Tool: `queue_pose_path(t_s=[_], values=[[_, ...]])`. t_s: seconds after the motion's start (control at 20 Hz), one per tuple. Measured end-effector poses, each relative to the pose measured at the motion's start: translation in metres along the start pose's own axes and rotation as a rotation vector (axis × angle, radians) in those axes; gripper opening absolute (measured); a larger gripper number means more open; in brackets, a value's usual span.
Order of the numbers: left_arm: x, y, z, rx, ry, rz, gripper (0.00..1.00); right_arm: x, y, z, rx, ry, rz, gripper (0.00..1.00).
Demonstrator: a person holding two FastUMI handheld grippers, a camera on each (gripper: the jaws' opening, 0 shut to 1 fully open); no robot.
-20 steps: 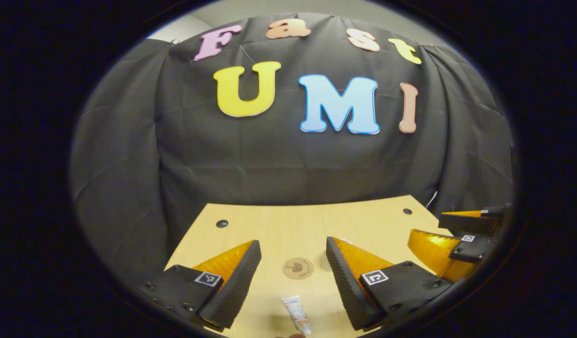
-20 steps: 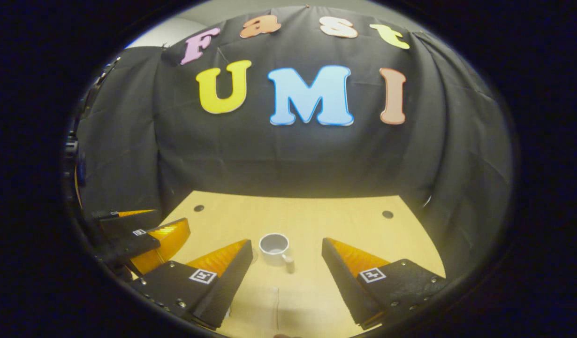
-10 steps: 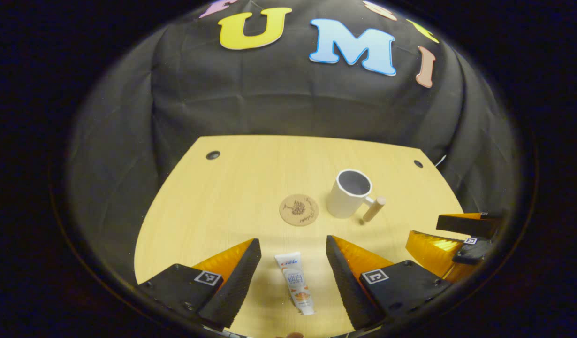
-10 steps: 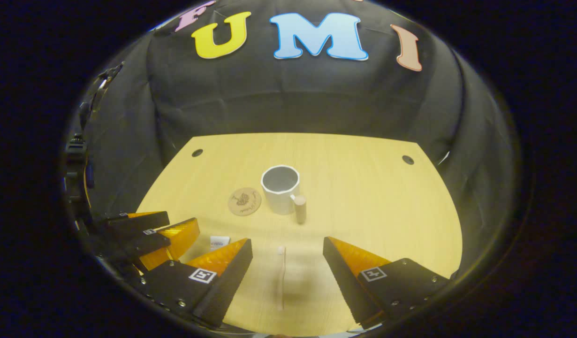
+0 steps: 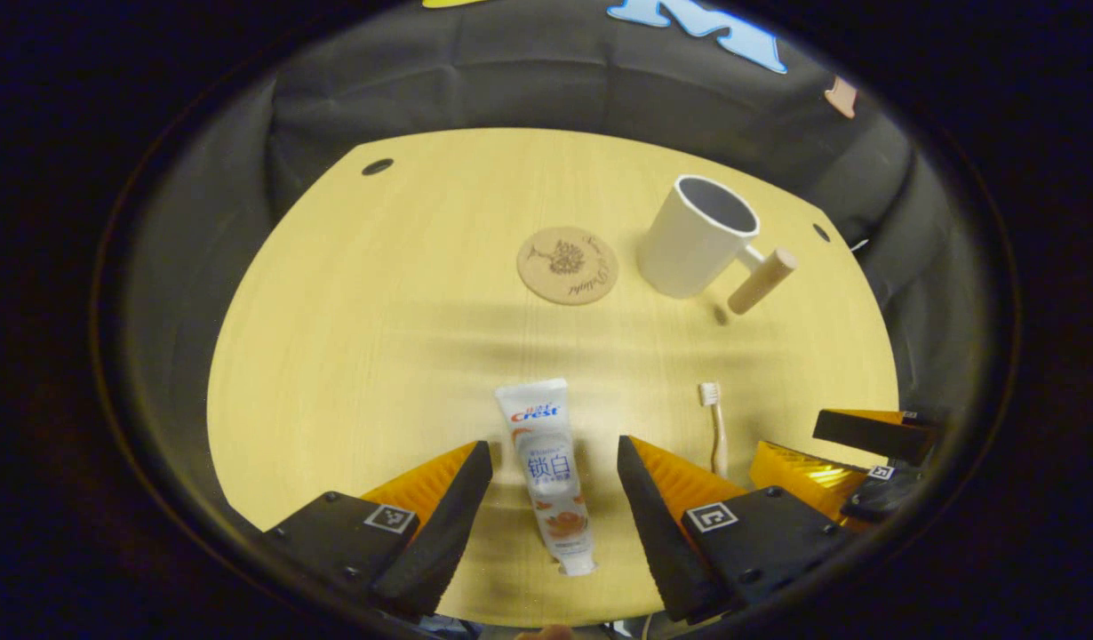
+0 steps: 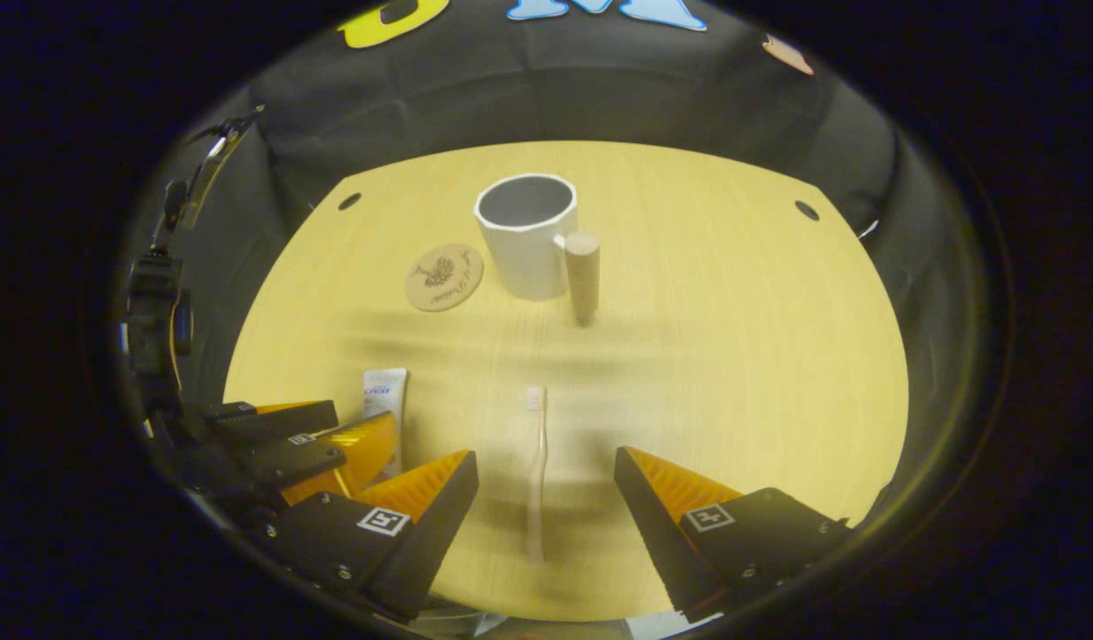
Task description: Put the toothbrush and toothpaste on the desktop into the cup, then pick up the cup and place it on the coaster on the desktop.
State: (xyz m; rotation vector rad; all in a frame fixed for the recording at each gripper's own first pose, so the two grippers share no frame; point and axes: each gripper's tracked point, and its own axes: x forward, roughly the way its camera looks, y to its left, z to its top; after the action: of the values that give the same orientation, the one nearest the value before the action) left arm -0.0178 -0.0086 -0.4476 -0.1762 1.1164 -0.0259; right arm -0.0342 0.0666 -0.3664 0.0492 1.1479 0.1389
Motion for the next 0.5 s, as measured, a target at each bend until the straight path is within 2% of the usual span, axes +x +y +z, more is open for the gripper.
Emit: queue_pose_path(t_s=[0.35, 0.45, 0.5], values=[[0.029, 0.016, -0.025, -0.025, 0.117, 0.067, 0.95, 0.037, -0.001, -0.023, -0.042, 0.124, -0.024, 0.96], [0.031, 0.02, -0.023, 0.003, 0.111, 0.094, 0.85, 0.044, -0.002, -0.027, -0.052, 0.145, -0.032, 0.96], [0.03, 0.019, -0.02, 0.011, 0.11, 0.094, 0.91, 0.046, -0.002, -0.029, -0.056, 0.154, -0.038, 0.96]])
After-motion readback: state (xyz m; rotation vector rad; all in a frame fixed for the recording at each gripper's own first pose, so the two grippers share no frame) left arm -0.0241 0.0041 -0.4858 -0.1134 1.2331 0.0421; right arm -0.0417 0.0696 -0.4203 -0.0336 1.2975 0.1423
